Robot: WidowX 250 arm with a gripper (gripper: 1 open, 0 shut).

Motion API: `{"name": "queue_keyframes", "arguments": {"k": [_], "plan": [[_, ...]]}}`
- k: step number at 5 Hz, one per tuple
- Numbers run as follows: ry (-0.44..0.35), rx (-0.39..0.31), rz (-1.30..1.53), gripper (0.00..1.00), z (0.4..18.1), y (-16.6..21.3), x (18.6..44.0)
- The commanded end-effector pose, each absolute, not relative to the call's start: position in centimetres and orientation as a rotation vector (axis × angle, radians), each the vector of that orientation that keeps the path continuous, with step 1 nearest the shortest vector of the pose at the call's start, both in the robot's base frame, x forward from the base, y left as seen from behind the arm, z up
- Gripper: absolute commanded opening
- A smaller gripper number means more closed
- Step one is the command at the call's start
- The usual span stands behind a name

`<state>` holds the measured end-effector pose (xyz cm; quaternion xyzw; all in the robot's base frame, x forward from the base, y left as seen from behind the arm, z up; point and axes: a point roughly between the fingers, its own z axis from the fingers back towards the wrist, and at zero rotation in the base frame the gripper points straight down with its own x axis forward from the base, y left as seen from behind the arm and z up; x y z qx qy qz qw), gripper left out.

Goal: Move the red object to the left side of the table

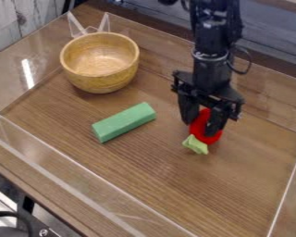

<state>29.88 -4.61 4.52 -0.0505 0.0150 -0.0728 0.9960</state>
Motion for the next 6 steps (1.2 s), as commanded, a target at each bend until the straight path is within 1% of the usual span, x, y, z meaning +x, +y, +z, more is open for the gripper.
{"name": "queue_keyframes", "arguments": {"k": [1,2,3,4,5,6], "plan": [[-0.022,-0.106,-0.178,0.00,5.8,-5.1,30.6],[-0.023,-0.110,-0.181,1.00,6.2,-5.2,30.5],[-0.025,-0.114,-0.185,1.00,6.7,-5.2,30.5],[-0.040,-0.127,-0.204,0.00,7.5,-5.4,30.5],[-0.045,-0.131,-0.209,0.00,7.9,-5.4,30.4],[-0.042,-0.131,-0.211,1.00,7.9,-5.4,30.4]]}}
